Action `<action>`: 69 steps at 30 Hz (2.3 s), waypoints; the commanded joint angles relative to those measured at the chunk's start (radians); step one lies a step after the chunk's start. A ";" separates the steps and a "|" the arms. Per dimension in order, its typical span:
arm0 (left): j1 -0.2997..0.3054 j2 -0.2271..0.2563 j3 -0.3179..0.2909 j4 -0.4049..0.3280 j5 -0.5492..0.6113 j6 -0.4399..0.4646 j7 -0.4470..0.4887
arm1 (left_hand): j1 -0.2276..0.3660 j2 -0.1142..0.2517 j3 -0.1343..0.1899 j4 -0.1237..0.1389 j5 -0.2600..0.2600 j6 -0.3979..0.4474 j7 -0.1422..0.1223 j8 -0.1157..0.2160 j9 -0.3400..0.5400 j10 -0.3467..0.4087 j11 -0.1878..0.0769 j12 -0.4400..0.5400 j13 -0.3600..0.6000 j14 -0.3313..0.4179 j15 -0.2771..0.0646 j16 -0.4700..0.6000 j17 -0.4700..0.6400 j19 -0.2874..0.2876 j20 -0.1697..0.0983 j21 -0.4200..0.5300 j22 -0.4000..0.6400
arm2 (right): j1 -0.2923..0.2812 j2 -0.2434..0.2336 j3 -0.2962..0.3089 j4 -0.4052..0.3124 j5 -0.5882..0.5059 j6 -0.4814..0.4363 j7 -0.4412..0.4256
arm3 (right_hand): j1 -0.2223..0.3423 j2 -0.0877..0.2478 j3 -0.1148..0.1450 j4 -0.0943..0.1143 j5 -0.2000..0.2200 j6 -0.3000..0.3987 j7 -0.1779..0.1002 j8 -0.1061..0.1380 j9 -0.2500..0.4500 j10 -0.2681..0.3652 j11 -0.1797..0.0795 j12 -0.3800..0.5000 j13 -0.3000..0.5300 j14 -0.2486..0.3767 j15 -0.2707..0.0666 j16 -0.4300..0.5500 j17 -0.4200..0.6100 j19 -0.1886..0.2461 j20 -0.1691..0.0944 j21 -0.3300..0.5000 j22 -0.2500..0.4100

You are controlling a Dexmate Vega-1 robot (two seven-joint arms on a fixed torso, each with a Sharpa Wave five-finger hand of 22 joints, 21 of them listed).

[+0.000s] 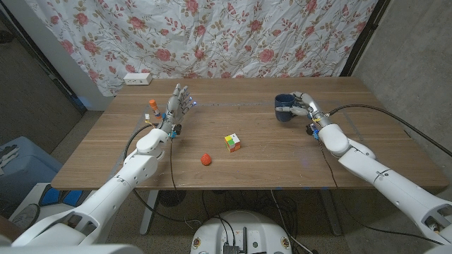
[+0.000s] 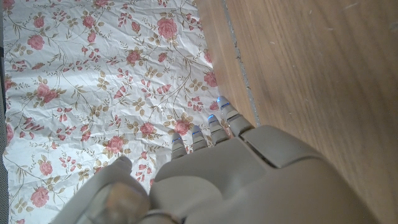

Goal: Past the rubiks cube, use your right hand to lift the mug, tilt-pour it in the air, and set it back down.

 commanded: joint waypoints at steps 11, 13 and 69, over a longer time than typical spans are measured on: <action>0.000 0.001 0.000 -0.001 0.000 0.000 0.000 | -0.003 0.119 0.006 0.001 0.004 -0.002 -0.007 0.003 0.003 -0.003 -0.007 0.004 0.005 0.008 -0.004 0.005 0.005 0.009 0.000 0.006 0.003 | 0.059 0.106 -0.048 0.248 -0.044 0.210 -0.107 | 0.120 0.222 0.065 0.040 -0.004 0.173 -0.179 0.063 0.002 0.137 -0.138 -0.005 0.005 0.008 -0.157 -0.006 0.004 -0.011 0.011 -0.001 0.003; 0.000 0.001 0.000 -0.001 0.000 0.000 0.000 | -0.003 0.119 0.006 0.001 0.004 -0.002 -0.007 0.003 0.003 -0.003 -0.008 0.004 0.005 0.008 -0.004 0.005 0.005 0.009 0.000 0.006 0.003 | 0.061 0.111 -0.049 0.264 -0.043 0.222 -0.113 | 0.123 0.222 0.066 0.039 -0.004 0.175 -0.179 0.063 0.002 0.137 -0.139 -0.006 0.006 0.007 -0.158 -0.006 0.005 -0.014 0.012 -0.002 0.003; 0.000 0.001 0.000 -0.001 0.000 0.000 0.000 | -0.003 0.119 0.006 0.001 0.004 -0.001 -0.006 0.003 0.003 -0.003 -0.008 0.004 0.005 0.008 -0.003 0.005 0.005 0.009 0.000 0.006 0.003 | 0.062 0.126 -0.093 0.342 -0.028 0.253 -0.115 | 0.117 0.177 0.023 0.046 -0.024 0.047 -0.223 0.011 -0.005 -0.004 -0.130 -0.106 -0.007 -0.106 -0.134 -0.029 0.031 -0.076 0.053 -0.020 0.001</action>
